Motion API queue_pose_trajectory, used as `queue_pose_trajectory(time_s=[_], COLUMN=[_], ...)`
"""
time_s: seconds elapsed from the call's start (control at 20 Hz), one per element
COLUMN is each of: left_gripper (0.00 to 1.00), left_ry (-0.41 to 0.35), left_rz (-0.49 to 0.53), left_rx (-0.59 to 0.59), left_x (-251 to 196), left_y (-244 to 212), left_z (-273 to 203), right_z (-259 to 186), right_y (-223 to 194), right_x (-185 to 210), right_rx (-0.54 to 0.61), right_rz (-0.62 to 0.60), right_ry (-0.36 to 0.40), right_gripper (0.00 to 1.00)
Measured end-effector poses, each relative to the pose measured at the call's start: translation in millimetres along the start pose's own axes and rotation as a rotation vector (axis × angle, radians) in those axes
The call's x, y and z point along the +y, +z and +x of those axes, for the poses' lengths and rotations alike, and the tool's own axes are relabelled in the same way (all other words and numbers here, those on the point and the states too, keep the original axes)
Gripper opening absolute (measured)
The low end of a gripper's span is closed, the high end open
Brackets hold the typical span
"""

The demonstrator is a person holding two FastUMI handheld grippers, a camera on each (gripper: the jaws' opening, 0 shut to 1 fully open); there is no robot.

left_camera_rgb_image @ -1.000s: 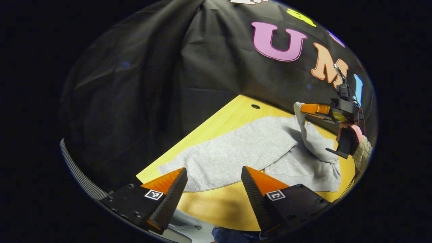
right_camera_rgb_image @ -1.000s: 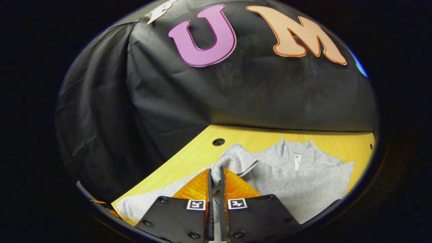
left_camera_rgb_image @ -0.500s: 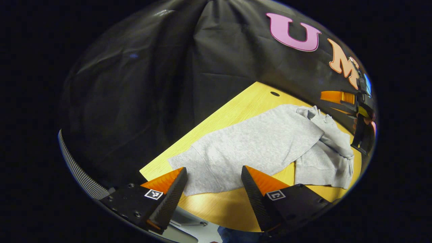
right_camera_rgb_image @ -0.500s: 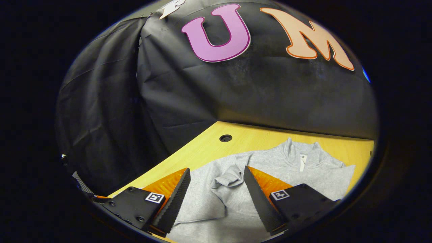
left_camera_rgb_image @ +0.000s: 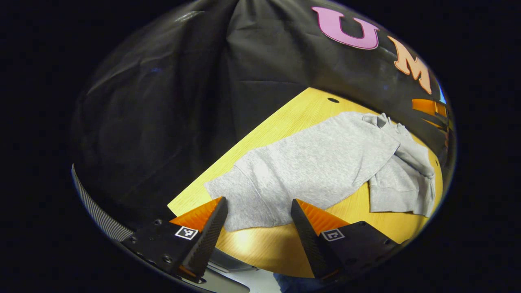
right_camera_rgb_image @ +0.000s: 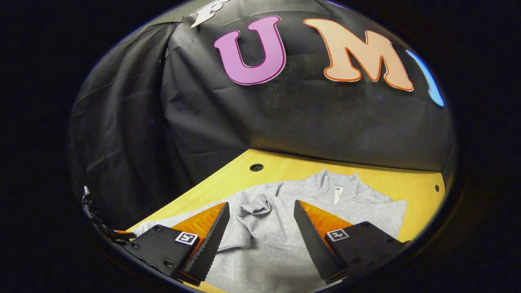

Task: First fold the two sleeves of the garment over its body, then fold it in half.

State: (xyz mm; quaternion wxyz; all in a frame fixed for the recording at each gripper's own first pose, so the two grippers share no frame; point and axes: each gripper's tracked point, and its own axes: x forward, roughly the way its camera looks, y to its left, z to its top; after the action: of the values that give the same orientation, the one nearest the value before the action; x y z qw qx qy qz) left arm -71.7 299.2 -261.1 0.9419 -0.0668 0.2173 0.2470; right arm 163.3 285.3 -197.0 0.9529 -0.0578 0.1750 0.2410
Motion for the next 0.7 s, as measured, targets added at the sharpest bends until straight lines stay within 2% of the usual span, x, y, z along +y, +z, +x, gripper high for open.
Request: queue_pose_trajectory(time_s=[0.2, 0.25, 0.3, 0.35, 0.45, 0.5, 0.55, 0.7], left_gripper=[0.84, 0.75, 0.71, 0.56, 0.24, 0.2, 0.14, 0.08], left_ry=[-0.006, -0.014, -0.02, -0.024, -0.027, -0.024, -0.019, -0.008], left_rz=[0.004, 0.004, 0.003, -0.003, -0.013, -0.015, -0.013, -0.004], left_rx=[-0.014, -0.018, -0.017, -0.016, -0.01, -0.006, 0.002, 0.006], left_x=[-2.4, -4.1, -4.4, -4.4, -7.3, -8.5, -8.9, -11.5], left_y=[2.7, 3.2, 4.3, 4.5, 6.5, 6.8, 6.6, 8.8], left_z=[1.3, 2.1, 3.4, 3.8, 5.2, 5.8, 5.9, 7.0], right_z=[-22.1, -27.2, -32.8, -38.4, -49.5, -54.4, -59.8, -75.2], right_y=[1.5, 1.6, 0.9, 1.6, -0.9, -1.7, -2.7, -6.5], right_x=[-17.2, -22.5, -27.5, -31.8, -41.1, -46.2, -50.9, -66.3], right_rx=[-0.005, -0.008, -0.008, -0.008, -0.007, -0.009, -0.008, -0.007], right_rz=[-0.01, -0.018, -0.023, -0.026, -0.027, -0.024, -0.02, -0.004], right_ry=[-0.022, -0.032, -0.041, -0.048, -0.068, -0.077, -0.086, -0.115], right_gripper=[0.98, 0.98, 0.98, 0.95, 0.98, 0.96, 0.98, 0.98])
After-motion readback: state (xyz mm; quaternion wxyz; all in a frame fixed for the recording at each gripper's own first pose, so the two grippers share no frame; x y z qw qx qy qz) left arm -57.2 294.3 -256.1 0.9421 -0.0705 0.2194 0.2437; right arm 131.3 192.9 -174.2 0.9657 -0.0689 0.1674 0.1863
